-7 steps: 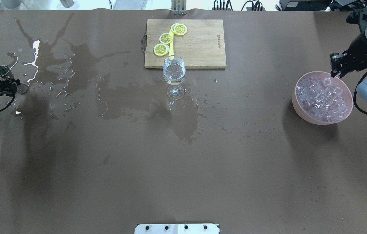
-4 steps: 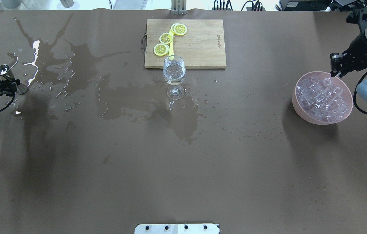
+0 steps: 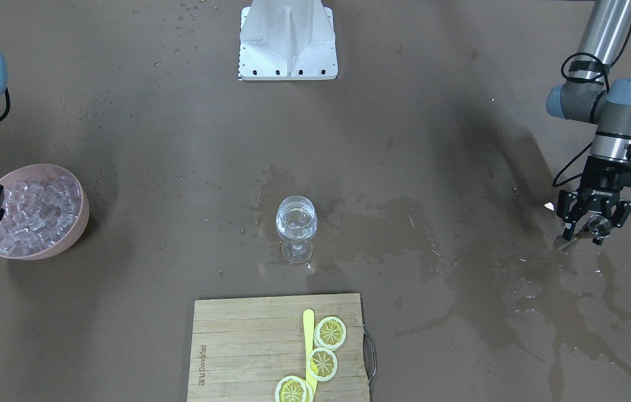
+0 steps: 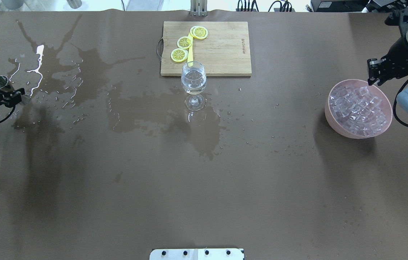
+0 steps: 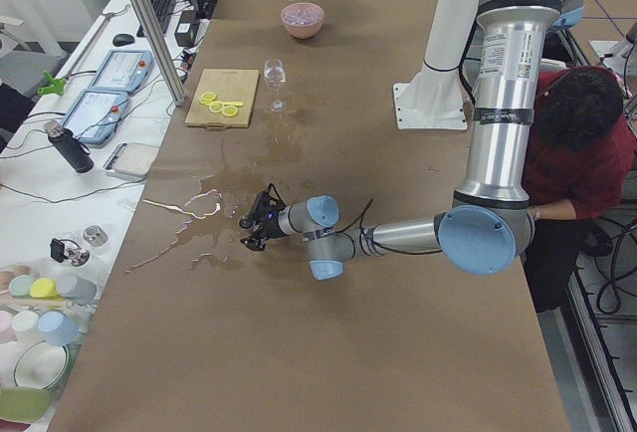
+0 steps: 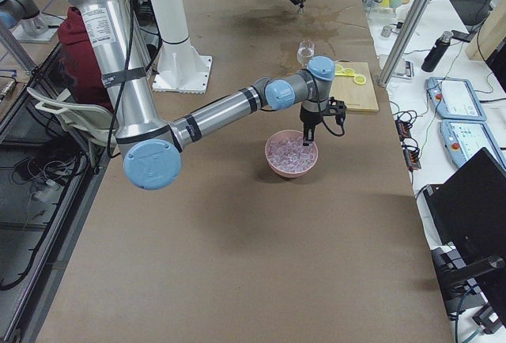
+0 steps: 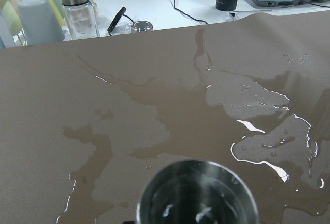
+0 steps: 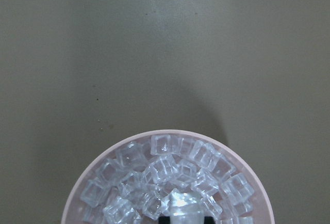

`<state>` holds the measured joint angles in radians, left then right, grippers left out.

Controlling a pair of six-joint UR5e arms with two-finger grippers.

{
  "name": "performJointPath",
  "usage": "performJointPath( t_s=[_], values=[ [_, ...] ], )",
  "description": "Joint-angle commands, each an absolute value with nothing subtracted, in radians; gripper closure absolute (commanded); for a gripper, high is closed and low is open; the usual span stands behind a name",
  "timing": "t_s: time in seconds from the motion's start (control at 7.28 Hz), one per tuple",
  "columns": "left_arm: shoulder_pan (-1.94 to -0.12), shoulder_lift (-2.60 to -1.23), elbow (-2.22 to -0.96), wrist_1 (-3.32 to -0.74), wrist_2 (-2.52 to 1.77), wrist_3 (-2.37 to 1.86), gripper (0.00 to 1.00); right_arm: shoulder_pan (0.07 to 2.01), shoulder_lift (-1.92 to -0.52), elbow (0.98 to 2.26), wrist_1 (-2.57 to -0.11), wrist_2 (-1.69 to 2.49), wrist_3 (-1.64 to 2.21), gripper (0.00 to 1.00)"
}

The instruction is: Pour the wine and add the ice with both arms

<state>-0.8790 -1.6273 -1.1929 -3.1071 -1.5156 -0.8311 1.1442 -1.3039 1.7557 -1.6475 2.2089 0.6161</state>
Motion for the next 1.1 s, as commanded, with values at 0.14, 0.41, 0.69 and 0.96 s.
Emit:
performJointPath(
  t_s=[0.14,0.41,0.69,0.96],
  values=[
    [-0.876,-1.632,-1.183,-3.109,-1.505,-0.831,0.24,1.144,-1.304,1.756,-1.647,2.209,0.617,0.94],
    [-0.876,-1.635,-1.166,-3.115,-1.502,-0.831,0.24,1.146,-1.304,1.756,-1.647,2.209,0.615,0.94],
    [-0.876,-1.643,-1.164,-3.114,-1.499,-0.83,0.24,1.146,-1.304,1.756,-1.647,2.209,0.615,0.94],
    [-0.874,-1.66,-1.151,-3.114,-1.499,-0.831,0.24,1.146,-1.302,1.756,-1.647,2.209,0.615,0.94]
  ],
)
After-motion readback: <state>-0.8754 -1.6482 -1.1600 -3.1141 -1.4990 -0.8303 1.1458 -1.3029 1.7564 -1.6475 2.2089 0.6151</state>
